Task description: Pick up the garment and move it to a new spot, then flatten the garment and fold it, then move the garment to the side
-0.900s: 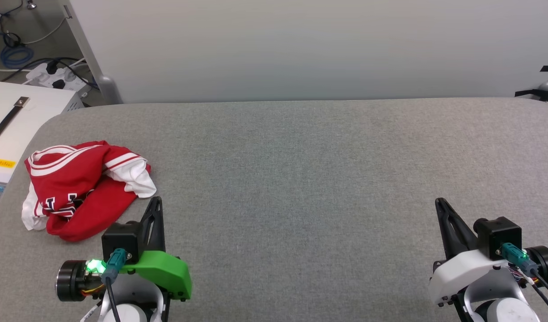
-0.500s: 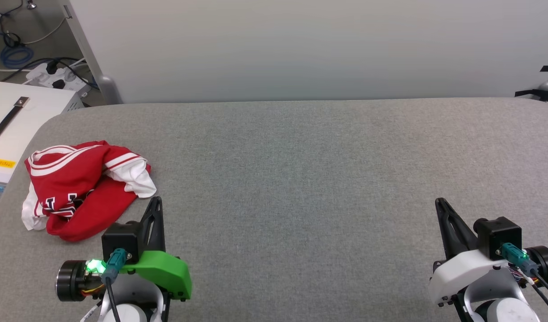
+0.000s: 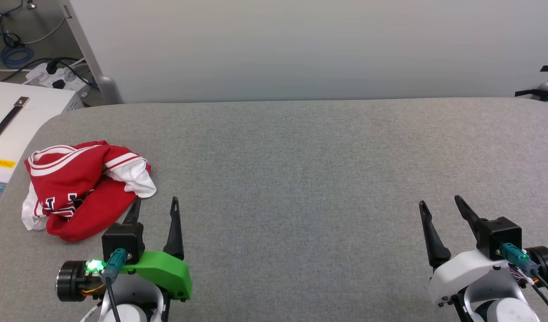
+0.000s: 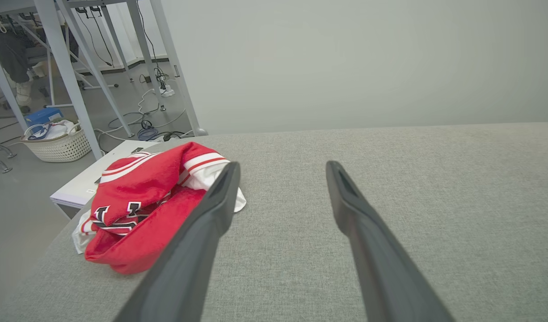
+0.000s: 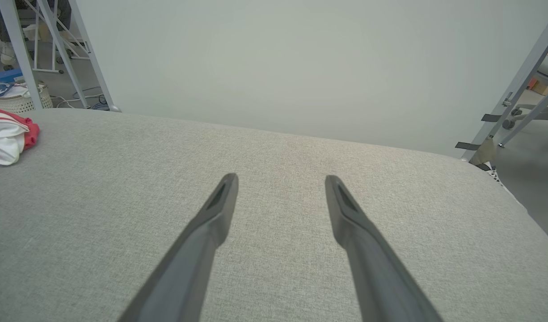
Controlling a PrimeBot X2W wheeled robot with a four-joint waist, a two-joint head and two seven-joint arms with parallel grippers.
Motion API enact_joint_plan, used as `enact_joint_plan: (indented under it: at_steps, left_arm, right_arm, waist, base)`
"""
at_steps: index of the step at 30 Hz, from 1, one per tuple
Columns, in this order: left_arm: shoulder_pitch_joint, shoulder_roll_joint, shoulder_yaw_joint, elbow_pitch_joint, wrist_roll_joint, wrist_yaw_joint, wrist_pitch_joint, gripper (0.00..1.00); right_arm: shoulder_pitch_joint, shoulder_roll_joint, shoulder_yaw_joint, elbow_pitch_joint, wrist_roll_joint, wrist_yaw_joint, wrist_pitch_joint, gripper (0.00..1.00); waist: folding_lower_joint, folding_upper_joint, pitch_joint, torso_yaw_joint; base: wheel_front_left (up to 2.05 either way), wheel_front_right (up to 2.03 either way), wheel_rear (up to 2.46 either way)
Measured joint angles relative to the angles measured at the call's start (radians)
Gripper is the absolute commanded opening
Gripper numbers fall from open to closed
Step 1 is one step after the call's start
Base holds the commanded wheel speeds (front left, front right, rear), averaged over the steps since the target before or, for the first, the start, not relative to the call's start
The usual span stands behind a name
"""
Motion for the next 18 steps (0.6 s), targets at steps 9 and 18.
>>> enact_joint_plan:
  at_steps: [9,18]
  left_arm:
    - [0.000,0.000,-0.003,0.019,-0.008,0.000,-0.014,1.00]
    - [0.000,0.000,-0.008,0.038,-0.021,-0.001,-0.035,1.00]
  right_arm:
    - [0.000,0.000,-0.010,0.007,0.010,0.000,-0.013,1.00]
    - [0.000,0.000,-0.016,0.013,0.031,0.000,-0.032,1.00]
  waist:
    - [0.0000,0.0000,0.002,0.000]
    - [0.0000,0.0000,0.003,-0.001]
  base:
    - [0.00,0.00,0.00]
    - [0.00,0.00,0.00]
